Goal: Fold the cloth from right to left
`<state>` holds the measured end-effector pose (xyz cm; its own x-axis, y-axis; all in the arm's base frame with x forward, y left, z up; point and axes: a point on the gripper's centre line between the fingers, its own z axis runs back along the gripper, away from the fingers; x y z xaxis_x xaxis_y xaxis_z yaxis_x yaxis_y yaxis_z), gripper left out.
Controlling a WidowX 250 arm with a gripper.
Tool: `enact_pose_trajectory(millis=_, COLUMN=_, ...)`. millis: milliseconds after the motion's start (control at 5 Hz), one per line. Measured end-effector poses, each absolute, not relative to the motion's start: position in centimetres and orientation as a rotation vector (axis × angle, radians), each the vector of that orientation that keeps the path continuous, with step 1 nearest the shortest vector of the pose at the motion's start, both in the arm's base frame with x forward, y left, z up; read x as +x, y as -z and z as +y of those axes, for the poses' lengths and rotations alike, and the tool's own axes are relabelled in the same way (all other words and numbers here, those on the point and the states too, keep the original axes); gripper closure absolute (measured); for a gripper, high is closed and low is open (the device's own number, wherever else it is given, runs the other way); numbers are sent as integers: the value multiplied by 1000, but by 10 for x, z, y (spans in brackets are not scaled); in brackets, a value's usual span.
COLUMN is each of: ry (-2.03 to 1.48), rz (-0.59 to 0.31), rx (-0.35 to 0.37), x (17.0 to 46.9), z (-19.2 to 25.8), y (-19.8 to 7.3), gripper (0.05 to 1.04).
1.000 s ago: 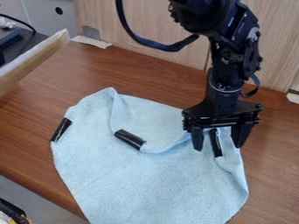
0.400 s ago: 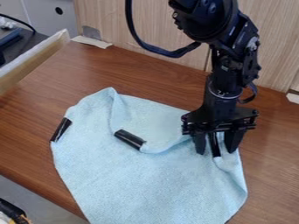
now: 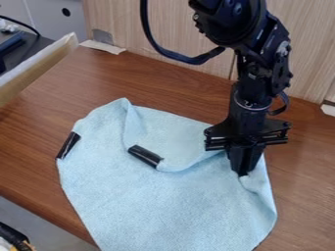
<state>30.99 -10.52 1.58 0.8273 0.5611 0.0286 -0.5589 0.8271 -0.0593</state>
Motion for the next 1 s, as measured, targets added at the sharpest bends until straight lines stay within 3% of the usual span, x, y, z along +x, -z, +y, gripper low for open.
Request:
enact_pose_trajectory(millis=200, ry=-598, rz=-44, rx=-52, x=310, z=-105, y=-15, gripper=1012)
enact_pose_trajectory(millis=600, ry=-611, rz=-31, rx=-53, x=308, z=-104, y=-15, gripper=1027)
enact_pose_trajectory(millis=1000, ry=-652, rz=-75, rx=-154, x=305, z=-96, y=-53, gripper=1028)
